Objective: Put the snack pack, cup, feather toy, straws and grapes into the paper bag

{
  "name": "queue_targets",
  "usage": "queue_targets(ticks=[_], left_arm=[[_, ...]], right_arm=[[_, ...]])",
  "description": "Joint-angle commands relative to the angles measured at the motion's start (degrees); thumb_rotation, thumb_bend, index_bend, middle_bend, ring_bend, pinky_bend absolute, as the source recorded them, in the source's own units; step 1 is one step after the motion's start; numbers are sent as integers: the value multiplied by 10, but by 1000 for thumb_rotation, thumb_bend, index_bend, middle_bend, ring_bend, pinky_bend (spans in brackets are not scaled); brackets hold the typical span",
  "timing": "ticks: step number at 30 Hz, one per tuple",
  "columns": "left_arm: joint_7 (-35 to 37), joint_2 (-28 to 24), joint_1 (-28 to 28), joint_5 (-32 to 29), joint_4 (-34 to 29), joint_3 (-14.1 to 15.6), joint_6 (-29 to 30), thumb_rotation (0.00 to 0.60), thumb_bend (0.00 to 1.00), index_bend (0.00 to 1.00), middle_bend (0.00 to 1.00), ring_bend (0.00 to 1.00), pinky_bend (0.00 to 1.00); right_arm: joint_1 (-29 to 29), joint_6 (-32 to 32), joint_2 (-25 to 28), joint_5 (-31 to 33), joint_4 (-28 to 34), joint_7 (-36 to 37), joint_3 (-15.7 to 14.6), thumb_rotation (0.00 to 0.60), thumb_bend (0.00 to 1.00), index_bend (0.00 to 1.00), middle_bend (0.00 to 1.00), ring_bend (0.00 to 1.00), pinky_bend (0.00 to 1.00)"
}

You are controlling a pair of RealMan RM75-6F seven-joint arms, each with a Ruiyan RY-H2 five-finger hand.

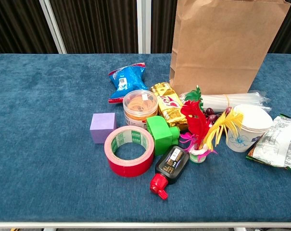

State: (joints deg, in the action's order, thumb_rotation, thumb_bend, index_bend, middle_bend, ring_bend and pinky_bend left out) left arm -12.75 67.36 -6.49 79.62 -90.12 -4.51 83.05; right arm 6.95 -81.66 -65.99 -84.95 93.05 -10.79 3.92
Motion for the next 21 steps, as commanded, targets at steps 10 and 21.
queue_targets(ticks=[10, 21], left_arm=[[7, 5, 0, 5, 6, 0, 4, 600, 2, 149, 66, 14, 130], [21, 8, -2, 12, 19, 2, 4, 600, 3, 149, 66, 14, 130]], right_arm=[[-2, -12, 4, -9, 2, 5, -1, 600, 103, 149, 83, 0, 0], [8, 9, 8, -21, -12, -23, -11, 600, 104, 240, 179, 79, 54]])
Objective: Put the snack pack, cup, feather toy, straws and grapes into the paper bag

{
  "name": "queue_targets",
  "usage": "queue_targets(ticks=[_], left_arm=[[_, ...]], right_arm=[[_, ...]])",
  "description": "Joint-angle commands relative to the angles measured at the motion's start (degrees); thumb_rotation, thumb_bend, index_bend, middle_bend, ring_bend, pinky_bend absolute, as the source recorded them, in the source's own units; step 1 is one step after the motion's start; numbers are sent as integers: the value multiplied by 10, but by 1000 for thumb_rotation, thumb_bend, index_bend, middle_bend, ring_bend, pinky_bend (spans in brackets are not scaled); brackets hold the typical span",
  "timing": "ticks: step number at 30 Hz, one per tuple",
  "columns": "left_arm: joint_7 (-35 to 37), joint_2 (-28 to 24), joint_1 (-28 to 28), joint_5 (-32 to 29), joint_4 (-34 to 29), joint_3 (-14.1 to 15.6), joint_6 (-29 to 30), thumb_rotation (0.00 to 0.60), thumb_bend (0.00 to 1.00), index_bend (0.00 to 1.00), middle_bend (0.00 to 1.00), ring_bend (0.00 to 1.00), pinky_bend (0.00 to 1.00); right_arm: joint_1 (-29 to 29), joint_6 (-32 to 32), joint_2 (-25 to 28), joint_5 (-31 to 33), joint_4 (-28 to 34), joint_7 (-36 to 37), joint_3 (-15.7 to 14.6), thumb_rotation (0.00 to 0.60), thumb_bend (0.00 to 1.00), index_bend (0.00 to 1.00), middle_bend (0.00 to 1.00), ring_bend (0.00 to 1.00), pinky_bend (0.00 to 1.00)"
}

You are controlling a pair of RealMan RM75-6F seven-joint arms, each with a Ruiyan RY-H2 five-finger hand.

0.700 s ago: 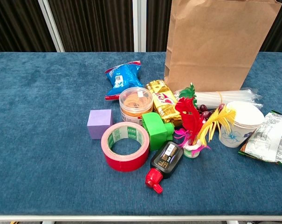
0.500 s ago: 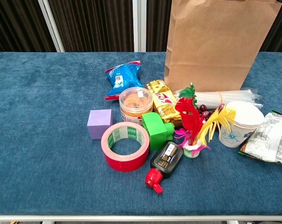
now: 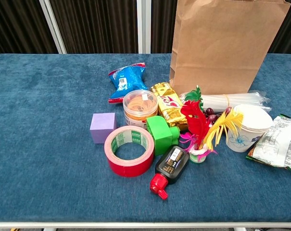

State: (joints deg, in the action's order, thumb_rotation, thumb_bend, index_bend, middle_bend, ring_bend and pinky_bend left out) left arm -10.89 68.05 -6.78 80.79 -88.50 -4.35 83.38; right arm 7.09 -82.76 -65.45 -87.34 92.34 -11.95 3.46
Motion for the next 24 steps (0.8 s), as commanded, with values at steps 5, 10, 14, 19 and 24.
queue_targets(ticks=[5, 10, 14, 19, 24], left_arm=[[5, 6, 4, 4, 11, 4, 5, 600, 3, 148, 66, 14, 130], [5, 9, 6, 9, 17, 5, 11, 600, 3, 149, 66, 14, 130], [8, 11, 7, 11, 22, 4, 16, 600, 3, 148, 66, 13, 130], [9, 19, 7, 20, 36, 2, 28, 600, 3, 149, 66, 13, 130], [1, 22, 6, 21, 40, 4, 23, 600, 3, 149, 66, 14, 130]], right_arm=[[21, 49, 5, -1, -15, -30, -13, 600, 109, 240, 193, 82, 80], [56, 92, -11, -30, -68, -18, -21, 600, 116, 263, 224, 90, 119], [78, 128, -38, -33, -109, -14, -26, 600, 118, 265, 227, 90, 135], [99, 165, -71, -26, -142, -13, -28, 600, 120, 264, 227, 90, 140], [115, 176, -98, -32, -165, -10, -30, 600, 120, 265, 223, 90, 140]])
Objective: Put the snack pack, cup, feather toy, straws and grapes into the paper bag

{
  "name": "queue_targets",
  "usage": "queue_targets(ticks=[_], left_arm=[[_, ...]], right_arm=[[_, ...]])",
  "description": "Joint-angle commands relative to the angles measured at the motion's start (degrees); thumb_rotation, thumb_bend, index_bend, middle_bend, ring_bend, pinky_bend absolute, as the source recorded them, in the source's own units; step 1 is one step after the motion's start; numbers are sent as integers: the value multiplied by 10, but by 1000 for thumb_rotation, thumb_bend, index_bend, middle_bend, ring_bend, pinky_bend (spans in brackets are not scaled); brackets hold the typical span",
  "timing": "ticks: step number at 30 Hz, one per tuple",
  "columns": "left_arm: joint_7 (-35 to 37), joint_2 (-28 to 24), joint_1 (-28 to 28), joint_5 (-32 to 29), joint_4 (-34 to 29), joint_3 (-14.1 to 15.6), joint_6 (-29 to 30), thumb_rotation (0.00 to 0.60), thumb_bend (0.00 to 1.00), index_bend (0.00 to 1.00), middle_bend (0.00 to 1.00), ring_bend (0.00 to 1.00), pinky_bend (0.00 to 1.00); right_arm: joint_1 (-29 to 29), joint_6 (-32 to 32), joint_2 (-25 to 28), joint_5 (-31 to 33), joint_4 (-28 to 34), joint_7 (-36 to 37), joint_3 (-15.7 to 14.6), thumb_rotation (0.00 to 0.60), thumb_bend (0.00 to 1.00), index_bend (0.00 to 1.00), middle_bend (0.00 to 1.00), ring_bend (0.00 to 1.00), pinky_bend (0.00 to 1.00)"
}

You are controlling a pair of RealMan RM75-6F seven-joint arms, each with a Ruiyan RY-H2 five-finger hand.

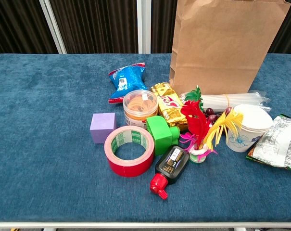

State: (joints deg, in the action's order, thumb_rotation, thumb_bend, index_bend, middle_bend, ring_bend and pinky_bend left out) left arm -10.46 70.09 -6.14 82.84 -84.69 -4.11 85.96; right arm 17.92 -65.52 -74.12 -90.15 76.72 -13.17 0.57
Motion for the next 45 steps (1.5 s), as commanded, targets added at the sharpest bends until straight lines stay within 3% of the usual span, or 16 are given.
queue_targets(ticks=[1, 24, 26, 34, 39, 45], left_arm=[[-5, 2, -1, 1, 3, 3, -4, 600, 3, 149, 66, 14, 130], [-1, 14, -6, -5, 31, 10, -29, 600, 3, 149, 66, 14, 130], [1, 15, -6, -5, 32, 10, -29, 600, 3, 149, 66, 14, 130], [5, 16, -6, -3, 34, 11, -31, 600, 2, 149, 66, 14, 130], [5, 16, -7, 0, 33, 11, -29, 600, 3, 148, 66, 13, 130], [3, 13, -9, 3, 25, 11, -29, 600, 3, 148, 66, 13, 130]], right_arm=[[9, 4, -15, -5, -13, 4, -1, 600, 120, 267, 220, 90, 140], [56, 78, -62, 22, -42, -17, -11, 600, 121, 279, 242, 114, 154], [57, 79, -65, 28, -39, -24, -10, 600, 135, 326, 299, 176, 202], [49, 36, -72, 18, -39, -35, -9, 600, 204, 680, 559, 444, 474], [46, 18, -36, 16, 1, -48, -6, 600, 229, 707, 578, 466, 505], [34, -53, 74, 10, 130, -94, 24, 600, 229, 707, 580, 466, 505]])
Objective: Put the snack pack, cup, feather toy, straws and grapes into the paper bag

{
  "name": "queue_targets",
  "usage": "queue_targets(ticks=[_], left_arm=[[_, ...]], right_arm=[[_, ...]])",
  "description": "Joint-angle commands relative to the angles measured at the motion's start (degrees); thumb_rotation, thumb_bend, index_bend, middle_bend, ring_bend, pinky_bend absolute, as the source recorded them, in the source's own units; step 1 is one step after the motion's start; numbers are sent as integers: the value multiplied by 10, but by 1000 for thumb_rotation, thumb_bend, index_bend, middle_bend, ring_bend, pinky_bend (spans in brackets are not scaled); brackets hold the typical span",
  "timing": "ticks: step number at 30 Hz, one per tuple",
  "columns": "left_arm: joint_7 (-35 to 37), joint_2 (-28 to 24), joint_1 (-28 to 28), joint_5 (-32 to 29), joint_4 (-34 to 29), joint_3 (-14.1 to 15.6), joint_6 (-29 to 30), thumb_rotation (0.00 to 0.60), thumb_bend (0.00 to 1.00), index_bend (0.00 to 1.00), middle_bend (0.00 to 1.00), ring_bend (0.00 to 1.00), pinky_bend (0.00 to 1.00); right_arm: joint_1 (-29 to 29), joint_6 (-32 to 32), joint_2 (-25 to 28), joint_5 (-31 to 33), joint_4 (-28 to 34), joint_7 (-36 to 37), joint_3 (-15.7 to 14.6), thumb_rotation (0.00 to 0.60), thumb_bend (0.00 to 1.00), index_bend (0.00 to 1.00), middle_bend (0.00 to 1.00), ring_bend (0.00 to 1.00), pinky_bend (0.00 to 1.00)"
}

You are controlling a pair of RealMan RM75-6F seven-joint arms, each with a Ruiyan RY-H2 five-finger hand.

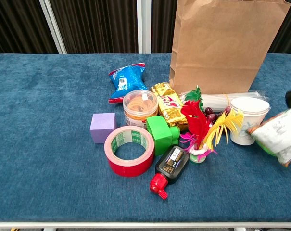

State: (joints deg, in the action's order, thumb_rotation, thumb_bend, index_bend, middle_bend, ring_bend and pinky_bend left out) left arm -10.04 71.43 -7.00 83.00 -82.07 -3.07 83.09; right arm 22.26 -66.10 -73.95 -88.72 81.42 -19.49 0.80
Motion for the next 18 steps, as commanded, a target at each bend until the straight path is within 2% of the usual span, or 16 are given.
queue_targets(ticks=[1, 8, 12, 18], left_arm=[[-1, 0, -1, 2, -2, 1, -1, 600, 3, 148, 66, 14, 130], [-6, 1, -5, 7, -8, 2, -3, 600, 3, 149, 66, 14, 130], [-9, -2, -6, 7, -13, 1, -3, 600, 3, 149, 66, 14, 130], [-7, -7, -4, 6, -16, 1, 0, 600, 3, 148, 66, 13, 130]], right_arm=[[-11, -56, 91, -7, 106, -35, 26, 600, 228, 707, 580, 466, 505], [-7, -100, 217, -7, 258, -44, 77, 600, 229, 709, 583, 466, 506], [15, -107, 252, 13, 310, -71, 122, 600, 230, 709, 583, 466, 509], [79, -72, 290, 101, 362, -106, 204, 600, 230, 709, 583, 466, 510]])
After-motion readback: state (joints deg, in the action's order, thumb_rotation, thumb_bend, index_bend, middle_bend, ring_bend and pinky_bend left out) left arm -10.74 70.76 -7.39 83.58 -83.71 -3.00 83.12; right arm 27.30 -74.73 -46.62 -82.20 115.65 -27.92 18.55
